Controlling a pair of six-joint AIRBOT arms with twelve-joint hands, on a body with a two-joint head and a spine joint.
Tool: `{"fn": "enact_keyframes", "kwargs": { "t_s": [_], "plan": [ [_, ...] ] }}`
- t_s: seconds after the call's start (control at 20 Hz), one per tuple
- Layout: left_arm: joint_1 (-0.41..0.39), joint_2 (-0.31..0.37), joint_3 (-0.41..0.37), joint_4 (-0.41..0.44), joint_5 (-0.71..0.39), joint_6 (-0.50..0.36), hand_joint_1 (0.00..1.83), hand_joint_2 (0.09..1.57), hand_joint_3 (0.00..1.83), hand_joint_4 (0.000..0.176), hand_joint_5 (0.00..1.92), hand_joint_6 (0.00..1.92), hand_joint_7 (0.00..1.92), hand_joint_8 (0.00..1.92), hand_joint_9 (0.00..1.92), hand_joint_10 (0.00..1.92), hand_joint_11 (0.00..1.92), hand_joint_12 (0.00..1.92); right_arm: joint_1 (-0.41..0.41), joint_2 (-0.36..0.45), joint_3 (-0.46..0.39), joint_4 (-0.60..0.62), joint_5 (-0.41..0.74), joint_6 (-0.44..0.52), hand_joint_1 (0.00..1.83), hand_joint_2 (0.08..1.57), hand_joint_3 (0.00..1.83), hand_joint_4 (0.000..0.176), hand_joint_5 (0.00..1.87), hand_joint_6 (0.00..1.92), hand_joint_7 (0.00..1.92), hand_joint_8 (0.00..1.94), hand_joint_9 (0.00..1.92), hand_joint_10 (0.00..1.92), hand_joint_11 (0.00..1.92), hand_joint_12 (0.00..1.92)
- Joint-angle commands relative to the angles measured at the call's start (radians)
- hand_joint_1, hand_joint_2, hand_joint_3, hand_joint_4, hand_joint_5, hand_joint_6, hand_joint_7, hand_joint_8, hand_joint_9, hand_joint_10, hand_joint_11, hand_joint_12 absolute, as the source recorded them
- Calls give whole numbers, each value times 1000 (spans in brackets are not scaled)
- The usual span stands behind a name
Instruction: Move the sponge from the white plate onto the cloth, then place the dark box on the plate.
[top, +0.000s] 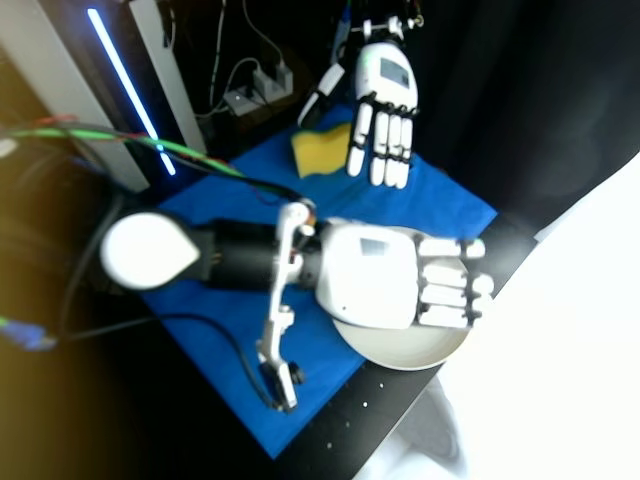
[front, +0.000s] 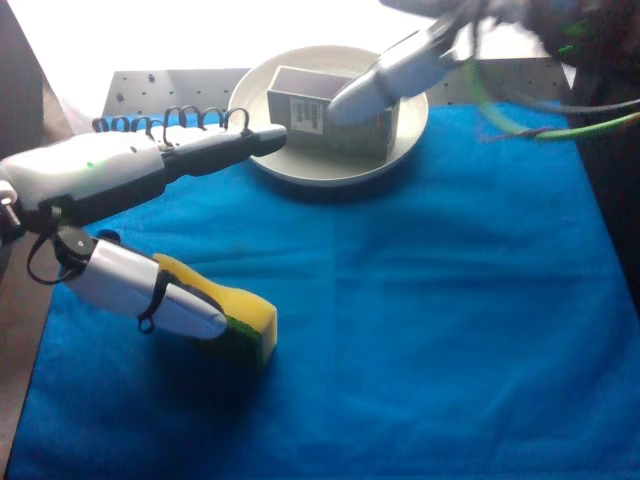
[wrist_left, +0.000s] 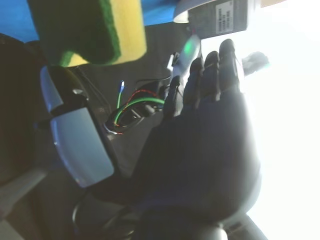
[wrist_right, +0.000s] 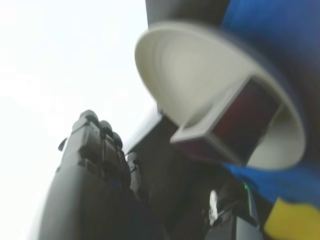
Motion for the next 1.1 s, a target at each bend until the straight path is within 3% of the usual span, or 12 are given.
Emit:
{"fn": "enact_keyframes", "kwargs": {
  "t_s": [0.0, 0.2, 0.3, 0.4, 0.45, 0.55, 0.6, 0.65, 0.75, 0.8, 0.95, 1.05],
  "plan": [
    [-4, 2, -6, -33, -122, -6, 795, 787, 0, 140, 6, 1, 63, 2, 25, 0, 44, 33, 4, 15, -10, 60, 103, 5, 540, 807, 0, 176, 0, 0, 0, 0, 0, 0, 21, 9],
    [22, 25, -27, -65, -142, 3, 778, 787, 0, 144, 0, 0, 64, 2, 30, 5, 53, 39, -45, 158, -129, 179, 273, 4, 681, 805, 0, 176, 0, 0, 0, 0, 0, 0, 66, 35],
    [48, 46, -49, -120, -190, 37, 804, 812, 9, 116, 6, 2, 56, 0, 5, 0, 10, 21, -115, 271, -257, 304, 385, -92, 682, 806, 0, 176, 0, 0, 0, 0, 0, 0, 2, 0],
    [83, 80, -79, -176, -249, 75, 789, 850, 22, 109, 0, 0, 21, 0, 0, 0, 0, 0, -222, 379, -388, 446, 520, -180, 764, 837, 9, 176, 0, 0, 0, 0, 0, 0, 0, 0],
    [106, 95, -96, -208, -286, 90, 771, 862, 25, 115, 0, 0, 13, 0, 0, 0, 0, 0, -284, 417, -430, 501, 598, -188, 750, 815, 0, 176, 0, 0, 0, 0, 0, 0, 0, 0],
    [182, 123, -137, -283, -385, 125, 745, 826, 4, 169, 20, 7, 0, 0, 0, 0, 0, 0, -426, 466, -498, 614, 747, -194, 821, 855, 13, 176, 14, 5, 0, 0, 0, 0, 0, 0],
    [239, 139, -167, -338, -472, 142, 730, 835, 8, 174, 7, 1, 0, 0, 0, 0, 0, 0, -523, 487, -541, 693, 821, -221, 848, 830, 0, 176, 8, 2, 0, 0, 0, 0, 0, 0],
    [285, 147, -188, -380, -538, 156, 661, 823, 2, 169, 1, 0, 0, 0, 1, 0, 57, 25, -594, 504, -580, 760, 875, -258, 813, 812, 0, 176, 10, 2, 0, 0, 0, 0, 0, 0],
    [395, 153, -232, -489, -703, 189, 584, 804, 0, 88, 0, 0, 15, 5, 41, 14, 121, 57, -746, 534, -663, 920, 1003, -314, 739, 835, 5, 175, 0, 0, 0, 0, 0, 0, 0, 0],
    [442, 153, -246, -533, -771, 196, 659, 800, 0, 80, 0, 0, 12, 3, 28, 7, 92, 48, -799, 536, -683, 970, 1054, -314, 720, 827, 1, 176, 2, 1, 0, 0, 0, 0, 0, 0],
    [530, 149, -275, -619, -916, 197, 609, 845, 10, 119, 0, 0, 10, 1, 51, 10, 132, 79, -924, 543, -734, 1078, 1144, -313, 652, 829, 3, 176, 0, 0, 15, 4, 0, 0, 0, 0],
    [549, 146, -281, -642, -948, 197, 625, 838, 0, 131, 0, 0, 36, 2, 73, 4, 5, 470, -972, 543, -751, 1115, 1172, -313, 684, 843, 9, 176, 0, 0, 15, 3, 0, 0, 0, 0]
  ]
}}
